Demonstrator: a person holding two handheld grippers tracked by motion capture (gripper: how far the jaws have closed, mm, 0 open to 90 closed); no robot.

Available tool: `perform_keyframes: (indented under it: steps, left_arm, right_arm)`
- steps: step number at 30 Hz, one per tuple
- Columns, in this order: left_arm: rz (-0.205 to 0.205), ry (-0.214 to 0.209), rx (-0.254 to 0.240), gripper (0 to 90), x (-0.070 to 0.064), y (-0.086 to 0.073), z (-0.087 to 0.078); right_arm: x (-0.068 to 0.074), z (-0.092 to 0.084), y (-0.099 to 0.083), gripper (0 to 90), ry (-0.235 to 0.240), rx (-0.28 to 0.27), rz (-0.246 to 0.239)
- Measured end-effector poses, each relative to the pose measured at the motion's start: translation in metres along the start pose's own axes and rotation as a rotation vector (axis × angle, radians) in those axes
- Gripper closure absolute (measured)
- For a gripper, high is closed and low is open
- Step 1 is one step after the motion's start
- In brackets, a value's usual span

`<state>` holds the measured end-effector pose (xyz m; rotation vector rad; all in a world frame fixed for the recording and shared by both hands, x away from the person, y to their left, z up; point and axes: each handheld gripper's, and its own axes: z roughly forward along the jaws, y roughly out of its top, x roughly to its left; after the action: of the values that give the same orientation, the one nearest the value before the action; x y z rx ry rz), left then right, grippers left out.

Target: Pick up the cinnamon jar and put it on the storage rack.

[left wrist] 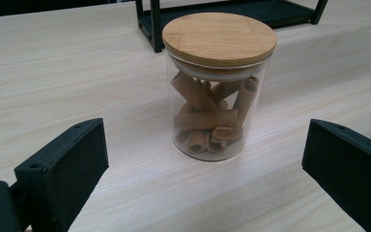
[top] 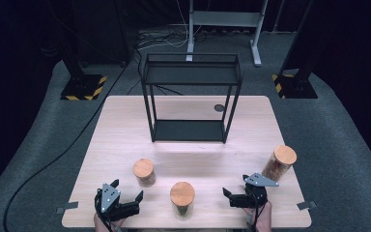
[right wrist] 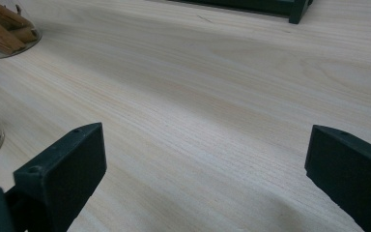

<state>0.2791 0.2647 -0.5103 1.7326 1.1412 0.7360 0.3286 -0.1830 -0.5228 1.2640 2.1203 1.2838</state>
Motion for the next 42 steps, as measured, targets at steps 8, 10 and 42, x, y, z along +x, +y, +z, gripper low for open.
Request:
perform_keyframes:
  steps: [8,10,42]
  left_arm:
    - [0.012,-0.012,0.046,1.3,-0.004,0.004,0.01]
    - [0.013,-0.012,0.054,1.3,-0.005,0.005,0.011]
    - [-0.02,0.029,0.09,0.5,-0.013,0.012,0.045]
  right_arm:
    - [-0.001,0.0,0.0,0.9,0.017,0.004,0.003]
    - [-0.001,0.0,0.0,1.0,0.017,0.005,0.004]
    - [-0.001,0.001,0.001,1.6,0.012,0.009,0.0]
